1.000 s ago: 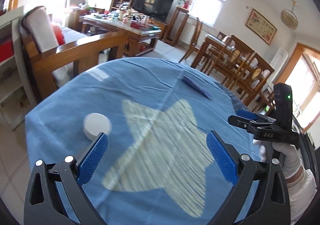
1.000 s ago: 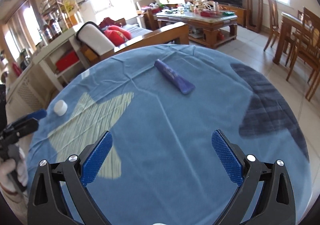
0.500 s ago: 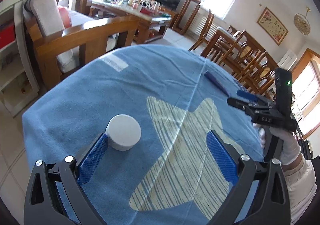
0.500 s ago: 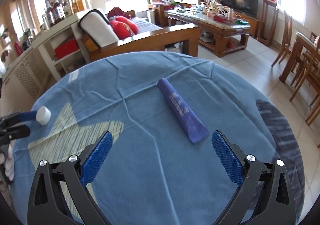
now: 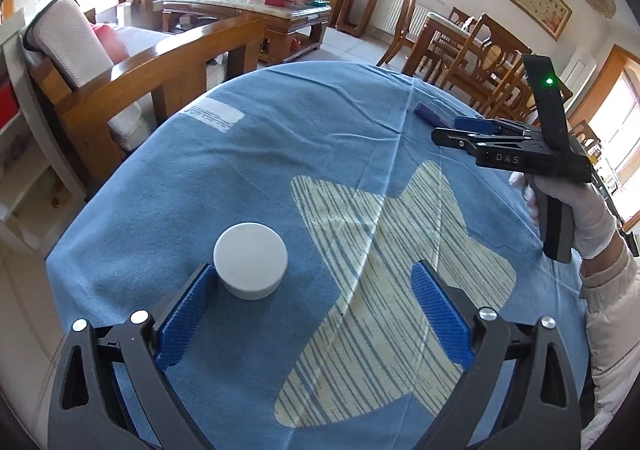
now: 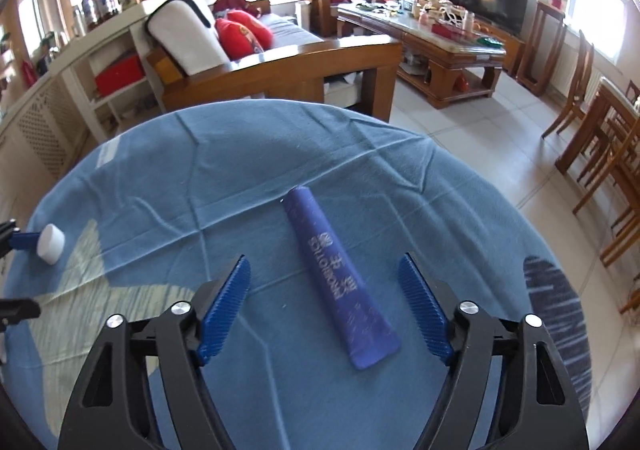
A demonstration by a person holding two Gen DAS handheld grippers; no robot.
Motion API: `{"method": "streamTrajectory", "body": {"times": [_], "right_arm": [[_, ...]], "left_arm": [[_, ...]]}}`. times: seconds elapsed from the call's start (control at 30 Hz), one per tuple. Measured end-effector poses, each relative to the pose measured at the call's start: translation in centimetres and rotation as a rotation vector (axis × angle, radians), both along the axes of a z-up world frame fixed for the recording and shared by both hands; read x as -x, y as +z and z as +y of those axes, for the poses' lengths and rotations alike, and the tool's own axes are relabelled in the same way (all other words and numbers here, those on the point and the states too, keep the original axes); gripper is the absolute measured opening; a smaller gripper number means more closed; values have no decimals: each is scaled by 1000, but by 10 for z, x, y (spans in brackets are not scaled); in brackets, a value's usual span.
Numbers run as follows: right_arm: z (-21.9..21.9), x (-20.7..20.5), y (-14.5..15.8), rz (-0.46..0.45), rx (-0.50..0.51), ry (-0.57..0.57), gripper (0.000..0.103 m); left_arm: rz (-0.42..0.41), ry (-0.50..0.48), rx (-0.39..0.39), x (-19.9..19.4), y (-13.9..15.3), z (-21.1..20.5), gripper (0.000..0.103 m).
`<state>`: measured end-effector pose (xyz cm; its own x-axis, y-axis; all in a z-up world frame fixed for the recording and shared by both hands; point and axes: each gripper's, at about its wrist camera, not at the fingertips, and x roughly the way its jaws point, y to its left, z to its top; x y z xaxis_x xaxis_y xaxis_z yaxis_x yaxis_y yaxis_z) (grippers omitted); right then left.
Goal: Collect trash
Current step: 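Grasp the white round cap with left tool while right tool grasps blue probiotics tube, then carry the white cap and blue tube over the black bin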
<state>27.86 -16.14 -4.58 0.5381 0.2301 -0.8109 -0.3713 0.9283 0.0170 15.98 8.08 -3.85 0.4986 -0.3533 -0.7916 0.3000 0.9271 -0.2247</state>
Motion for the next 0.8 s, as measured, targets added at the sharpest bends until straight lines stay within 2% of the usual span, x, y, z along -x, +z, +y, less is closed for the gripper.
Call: {"method": "streamTrajectory", "body": {"times": [0.03, 0.07, 0.1, 0.2, 0.3, 0.4, 0.53, 0.67, 0.8], "right_arm": [[0, 0, 0, -2, -3, -4, 57], [-1, -1, 1, -4, -2, -8, 53], [-2, -1, 1, -1, -9, -8, 45], [-3, -2, 2, 10, -20, -8, 33], [-8, 4, 4, 18, -42, -23, 20], [-15, 15, 5, 46, -94, -29, 17], [-19, 33, 10, 55, -111, -29, 16], [-29, 60, 22, 55, -188, -38, 16], [-34, 102, 36, 36, -286, -32, 16]], "left_arm": [[-7, 16, 9, -1, 0, 3, 87], [-11, 32, 16, 0, 1, 4, 83], [-16, 57, 21, -1, 2, 8, 74], [-20, 88, 23, -3, 3, 12, 58], [-24, 100, -13, -4, 4, 11, 51], [-34, 94, -90, -4, 5, 1, 48], [-41, 74, -190, -3, 4, -4, 35], [-30, 23, -214, 6, 6, -4, 35], [-48, 5, -162, 19, 4, 5, 35]]}}
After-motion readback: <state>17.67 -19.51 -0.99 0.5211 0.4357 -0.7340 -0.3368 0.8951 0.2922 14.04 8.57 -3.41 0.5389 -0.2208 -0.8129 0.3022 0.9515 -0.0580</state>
